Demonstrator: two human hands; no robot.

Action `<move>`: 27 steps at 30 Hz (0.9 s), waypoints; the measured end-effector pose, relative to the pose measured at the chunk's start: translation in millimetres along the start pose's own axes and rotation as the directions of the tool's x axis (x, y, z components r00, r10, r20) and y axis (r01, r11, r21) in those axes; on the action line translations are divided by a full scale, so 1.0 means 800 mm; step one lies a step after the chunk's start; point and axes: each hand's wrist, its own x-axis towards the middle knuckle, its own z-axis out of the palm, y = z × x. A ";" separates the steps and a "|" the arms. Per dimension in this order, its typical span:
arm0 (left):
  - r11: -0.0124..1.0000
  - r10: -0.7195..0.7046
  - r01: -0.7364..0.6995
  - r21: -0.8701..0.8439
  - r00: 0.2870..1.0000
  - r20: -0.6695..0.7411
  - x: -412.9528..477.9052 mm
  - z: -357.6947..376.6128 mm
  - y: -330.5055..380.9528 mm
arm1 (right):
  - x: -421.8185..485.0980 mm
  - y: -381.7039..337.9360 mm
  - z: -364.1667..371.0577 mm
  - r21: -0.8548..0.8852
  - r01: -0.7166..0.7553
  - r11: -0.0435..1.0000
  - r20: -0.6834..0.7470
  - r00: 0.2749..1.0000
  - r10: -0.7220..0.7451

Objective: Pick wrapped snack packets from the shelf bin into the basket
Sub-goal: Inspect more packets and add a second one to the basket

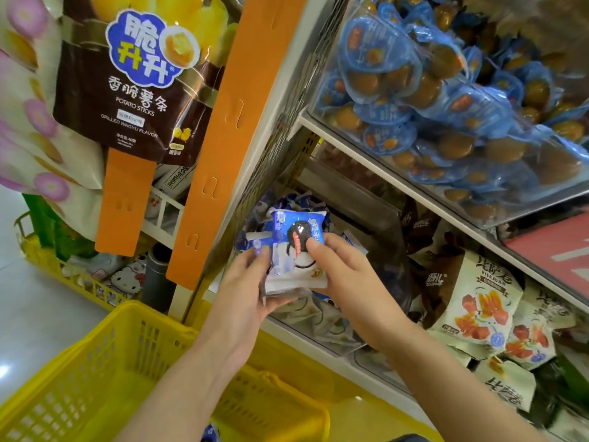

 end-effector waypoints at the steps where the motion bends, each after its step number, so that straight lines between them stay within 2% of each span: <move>1: 1.000 0.004 -0.003 0.024 0.999 -0.032 0.001 -0.002 0.000 | 0.002 -0.001 -0.003 0.042 -0.004 0.999 -0.003 1.000 0.004; 2: 0.999 0.013 -0.010 0.053 0.998 -0.057 0.002 -0.003 0.000 | 0.007 -0.001 -0.008 0.048 0.003 0.999 -0.036 0.999 -0.001; 4: 0.992 0.056 -0.043 0.122 0.993 -0.100 0.004 -0.005 -0.001 | 0.027 0.001 -0.024 -0.016 0.014 1.000 -0.216 0.976 -0.017; 7: 0.977 0.122 -0.097 0.192 0.985 -0.125 0.006 -0.006 0.000 | 0.082 0.007 -0.058 -0.051 0.013 0.999 -0.519 0.854 -0.038; 8: 0.973 0.132 -0.105 0.208 0.983 -0.125 0.006 -0.006 0.000 | 0.103 0.010 -0.068 -0.089 -0.029 0.996 -0.581 0.813 -0.028; 11: 0.962 0.136 -0.105 0.252 0.985 -0.109 0.007 -0.005 0.000 | 0.157 0.035 -0.099 -0.264 -0.278 0.924 -0.708 0.706 0.010; 16: 0.945 0.134 -0.099 0.313 0.987 -0.092 0.011 -0.004 0.000 | 0.195 0.075 -0.122 -0.395 -0.424 0.815 -0.736 0.677 -0.004; 22: 0.926 0.141 -0.106 0.363 0.987 -0.071 0.017 -0.002 0.003 | 0.204 0.102 -0.123 -0.514 -0.588 0.624 -0.658 0.737 0.152; 27: 0.910 0.138 -0.098 0.403 0.988 -0.071 0.017 0.000 0.002 | 0.208 0.101 -0.127 -0.597 -0.620 0.510 -0.606 0.765 0.220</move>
